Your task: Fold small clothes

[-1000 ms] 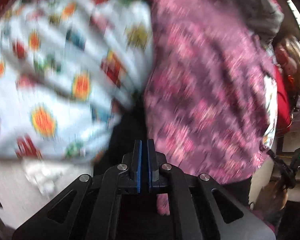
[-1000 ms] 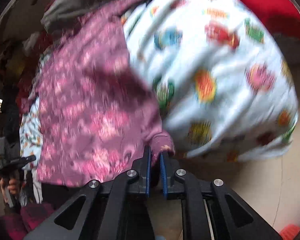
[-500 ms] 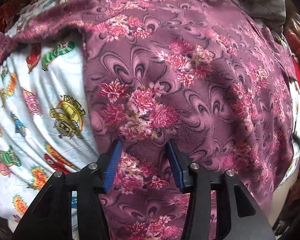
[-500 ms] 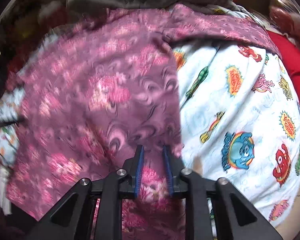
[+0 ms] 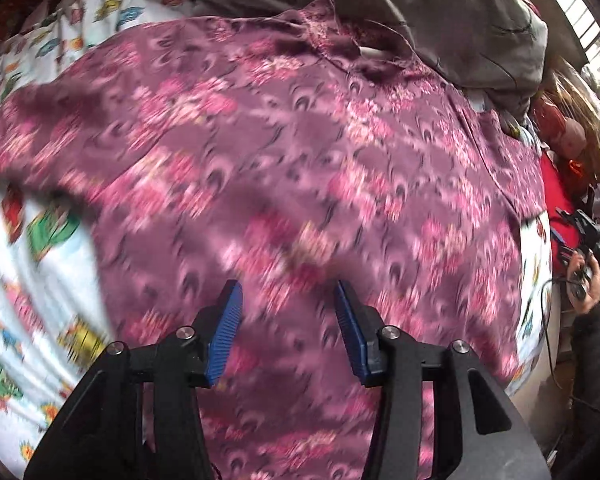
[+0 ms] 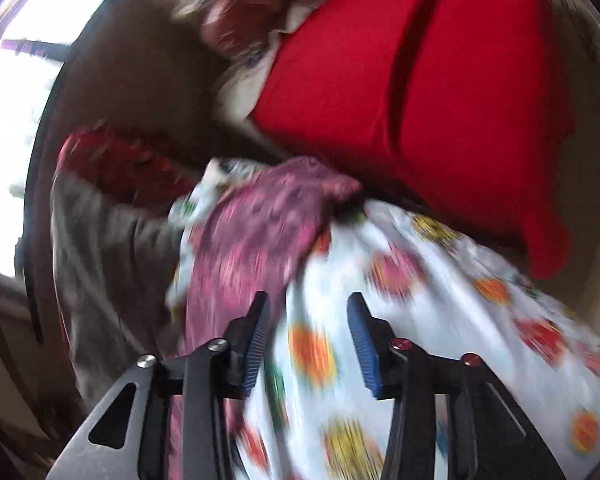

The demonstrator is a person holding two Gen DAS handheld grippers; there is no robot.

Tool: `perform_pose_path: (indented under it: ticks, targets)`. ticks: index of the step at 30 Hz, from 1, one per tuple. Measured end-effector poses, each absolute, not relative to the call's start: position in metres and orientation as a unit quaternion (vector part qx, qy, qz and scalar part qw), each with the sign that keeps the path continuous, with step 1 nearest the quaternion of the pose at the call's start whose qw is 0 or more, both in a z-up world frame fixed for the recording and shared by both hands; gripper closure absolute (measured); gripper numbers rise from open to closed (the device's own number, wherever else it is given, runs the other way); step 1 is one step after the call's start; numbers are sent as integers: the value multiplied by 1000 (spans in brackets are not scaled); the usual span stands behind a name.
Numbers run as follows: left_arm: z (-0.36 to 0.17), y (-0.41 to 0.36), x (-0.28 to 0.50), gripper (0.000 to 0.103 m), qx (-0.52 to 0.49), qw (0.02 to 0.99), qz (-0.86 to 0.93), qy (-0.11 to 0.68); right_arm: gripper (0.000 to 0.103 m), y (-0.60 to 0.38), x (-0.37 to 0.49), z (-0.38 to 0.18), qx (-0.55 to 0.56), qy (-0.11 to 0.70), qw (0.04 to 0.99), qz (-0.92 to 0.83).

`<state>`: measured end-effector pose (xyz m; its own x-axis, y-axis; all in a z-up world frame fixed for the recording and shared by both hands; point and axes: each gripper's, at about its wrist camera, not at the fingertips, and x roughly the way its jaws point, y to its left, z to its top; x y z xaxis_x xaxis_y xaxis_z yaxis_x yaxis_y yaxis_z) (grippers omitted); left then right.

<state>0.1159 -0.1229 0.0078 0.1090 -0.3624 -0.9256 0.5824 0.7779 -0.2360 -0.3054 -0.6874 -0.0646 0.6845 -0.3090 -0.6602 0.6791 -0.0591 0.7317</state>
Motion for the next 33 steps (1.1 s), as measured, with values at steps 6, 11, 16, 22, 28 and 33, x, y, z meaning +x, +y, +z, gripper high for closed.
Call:
perform_pose_path:
  ticks: [6, 11, 16, 22, 28, 33]
  targets:
    - [3, -160, 134, 57, 87, 734, -331, 587, 45, -739, -276, -98, 650, 92, 656, -373]
    - [7, -178, 152, 56, 90, 752, -322, 567, 86, -749, -268, -99, 636, 85, 663, -385]
    - [3, -173, 166, 52, 84, 769, -293, 561, 95, -743, -280, -57, 580, 56, 703, -408]
    - [-14, -158, 172, 52, 57, 754, -292, 586, 95, -710, -243, 10, 486, 97, 780, -382]
    - [-9, -140, 170, 52, 32, 740, -312, 595, 95, -642, -171, 36, 453, 152, 831, -287]
    - [-4, -112, 172, 52, 11, 727, -331, 602, 95, -573, -104, 36, 426, 210, 853, -217]
